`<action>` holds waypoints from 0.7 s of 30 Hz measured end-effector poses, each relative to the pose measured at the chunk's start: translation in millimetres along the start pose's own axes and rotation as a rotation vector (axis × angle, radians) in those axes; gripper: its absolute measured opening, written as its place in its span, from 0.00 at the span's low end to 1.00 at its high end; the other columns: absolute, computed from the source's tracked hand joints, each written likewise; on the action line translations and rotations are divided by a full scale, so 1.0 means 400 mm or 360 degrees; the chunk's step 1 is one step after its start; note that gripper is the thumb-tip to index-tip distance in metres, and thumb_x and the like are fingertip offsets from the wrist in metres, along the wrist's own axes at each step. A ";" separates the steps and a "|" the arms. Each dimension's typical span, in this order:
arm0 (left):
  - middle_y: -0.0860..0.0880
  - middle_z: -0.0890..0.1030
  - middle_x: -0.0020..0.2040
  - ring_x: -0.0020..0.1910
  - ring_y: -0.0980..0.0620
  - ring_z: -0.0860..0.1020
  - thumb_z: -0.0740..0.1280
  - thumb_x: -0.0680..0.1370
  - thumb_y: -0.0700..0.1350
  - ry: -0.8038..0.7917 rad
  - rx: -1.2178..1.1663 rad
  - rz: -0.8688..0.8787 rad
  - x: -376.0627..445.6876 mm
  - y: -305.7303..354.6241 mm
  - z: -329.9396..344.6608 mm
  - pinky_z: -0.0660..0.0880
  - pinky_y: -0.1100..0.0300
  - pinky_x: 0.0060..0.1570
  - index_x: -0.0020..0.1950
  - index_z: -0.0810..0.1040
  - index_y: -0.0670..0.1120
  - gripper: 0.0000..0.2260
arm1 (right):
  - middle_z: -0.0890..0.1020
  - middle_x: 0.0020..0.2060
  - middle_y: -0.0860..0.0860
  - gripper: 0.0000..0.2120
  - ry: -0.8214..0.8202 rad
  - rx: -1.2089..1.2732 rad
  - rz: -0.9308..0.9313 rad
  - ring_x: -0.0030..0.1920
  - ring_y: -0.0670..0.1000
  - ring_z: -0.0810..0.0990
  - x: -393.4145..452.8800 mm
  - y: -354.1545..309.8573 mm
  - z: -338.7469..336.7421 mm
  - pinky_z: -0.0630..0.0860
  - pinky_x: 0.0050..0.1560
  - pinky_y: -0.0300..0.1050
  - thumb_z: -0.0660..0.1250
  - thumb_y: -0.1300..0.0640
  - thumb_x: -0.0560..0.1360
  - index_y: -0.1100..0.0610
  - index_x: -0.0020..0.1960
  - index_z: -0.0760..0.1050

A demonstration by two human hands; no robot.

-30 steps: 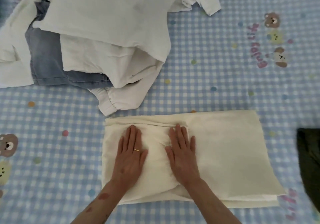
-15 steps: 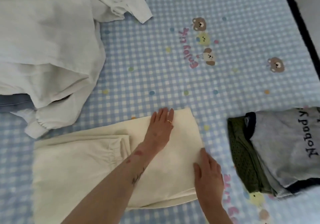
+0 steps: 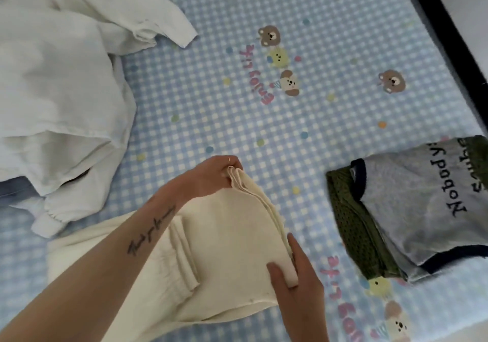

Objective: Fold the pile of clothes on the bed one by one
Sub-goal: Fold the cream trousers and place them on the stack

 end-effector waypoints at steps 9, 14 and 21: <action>0.47 0.76 0.52 0.62 0.51 0.73 0.64 0.69 0.23 0.0693 -0.0165 -0.0021 -0.449 -0.270 -0.215 0.70 0.55 0.54 0.41 0.76 0.51 0.20 | 0.76 0.41 0.43 0.24 -0.0492 -0.0001 -0.0851 0.30 0.41 0.76 -0.257 -0.285 0.329 0.71 0.31 0.26 0.71 0.54 0.64 0.46 0.60 0.75; 0.52 0.75 0.56 0.56 0.51 0.76 0.64 0.70 0.24 0.0993 -0.0144 -0.0254 -0.654 -0.470 -0.257 0.72 0.62 0.53 0.41 0.78 0.56 0.24 | 0.78 0.44 0.46 0.26 -0.0853 -0.0253 -0.1056 0.27 0.45 0.77 -0.398 -0.292 0.570 0.72 0.28 0.32 0.78 0.54 0.59 0.50 0.57 0.80; 0.54 0.59 0.75 0.74 0.50 0.60 0.54 0.82 0.48 0.1197 0.0364 -0.0524 -0.763 -0.569 -0.108 0.59 0.64 0.69 0.74 0.63 0.48 0.20 | 0.81 0.53 0.50 0.19 -0.0581 -0.0663 -0.1221 0.49 0.50 0.81 -0.353 -0.248 0.678 0.74 0.51 0.41 0.66 0.46 0.74 0.54 0.60 0.78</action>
Point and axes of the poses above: each hand's wrist, its own x-axis towards the middle knuckle, its own z-axis out of the palm, y = z × x, the point moved 4 cm from there along x, towards the middle knuckle
